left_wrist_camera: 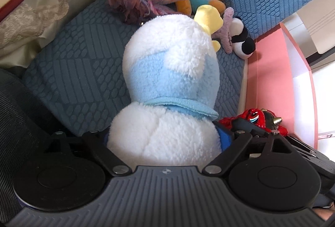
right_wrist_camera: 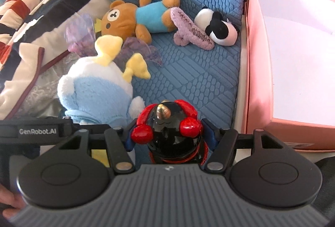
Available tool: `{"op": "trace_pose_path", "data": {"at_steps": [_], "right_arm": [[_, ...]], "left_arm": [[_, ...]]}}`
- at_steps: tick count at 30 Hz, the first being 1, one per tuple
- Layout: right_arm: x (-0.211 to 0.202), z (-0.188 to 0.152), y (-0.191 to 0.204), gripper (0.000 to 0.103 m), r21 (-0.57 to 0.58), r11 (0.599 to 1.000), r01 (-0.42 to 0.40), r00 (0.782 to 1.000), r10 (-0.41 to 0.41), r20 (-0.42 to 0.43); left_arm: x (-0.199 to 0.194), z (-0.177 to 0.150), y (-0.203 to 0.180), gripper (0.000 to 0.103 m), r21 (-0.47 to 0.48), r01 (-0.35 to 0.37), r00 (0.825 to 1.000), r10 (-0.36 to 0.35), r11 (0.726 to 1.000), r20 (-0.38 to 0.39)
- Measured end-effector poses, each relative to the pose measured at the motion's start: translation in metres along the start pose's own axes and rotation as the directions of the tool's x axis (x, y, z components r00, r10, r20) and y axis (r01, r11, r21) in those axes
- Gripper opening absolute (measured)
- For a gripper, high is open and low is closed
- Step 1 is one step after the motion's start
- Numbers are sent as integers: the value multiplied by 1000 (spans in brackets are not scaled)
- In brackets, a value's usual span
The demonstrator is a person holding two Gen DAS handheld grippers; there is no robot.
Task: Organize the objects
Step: 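Close the left tool on the duck plush while the right tool grips the red-black figure, then lift and carry the duck and figure with both tools toward the pink box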
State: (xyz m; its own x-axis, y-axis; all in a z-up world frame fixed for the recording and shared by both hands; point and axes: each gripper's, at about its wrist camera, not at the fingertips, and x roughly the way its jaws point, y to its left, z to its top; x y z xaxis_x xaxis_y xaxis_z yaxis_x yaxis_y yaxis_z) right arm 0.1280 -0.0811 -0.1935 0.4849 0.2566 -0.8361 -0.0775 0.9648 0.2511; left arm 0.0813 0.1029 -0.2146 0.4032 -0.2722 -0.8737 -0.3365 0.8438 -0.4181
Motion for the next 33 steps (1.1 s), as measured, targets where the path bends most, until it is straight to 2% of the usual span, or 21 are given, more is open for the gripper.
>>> {"op": "trace_pose_path", "data": {"at_steps": [12, 17, 20, 28, 33], "right_arm": [[-45, 7, 4, 65, -4, 1000, -14, 999, 14, 33], [-72, 14, 6, 57, -18, 999, -29, 996, 31, 85], [-76, 18, 7, 52, -46, 999, -22, 993, 28, 118], [-58, 3, 3, 52, -28, 1000, -14, 998, 15, 67], [-45, -9, 0, 52, -23, 1000, -13, 1000, 13, 21]], "left_arm": [[-41, 1, -19, 90, -43, 28, 1000, -28, 999, 6], [-63, 1, -33, 90, -40, 48, 999, -47, 998, 26], [-71, 3, -39, 90, -34, 56, 998, -54, 998, 43], [-62, -4, -30, 90, -56, 25, 999, -24, 998, 31], [-58, -10, -19, 90, -49, -27, 999, 28, 998, 21]]}}
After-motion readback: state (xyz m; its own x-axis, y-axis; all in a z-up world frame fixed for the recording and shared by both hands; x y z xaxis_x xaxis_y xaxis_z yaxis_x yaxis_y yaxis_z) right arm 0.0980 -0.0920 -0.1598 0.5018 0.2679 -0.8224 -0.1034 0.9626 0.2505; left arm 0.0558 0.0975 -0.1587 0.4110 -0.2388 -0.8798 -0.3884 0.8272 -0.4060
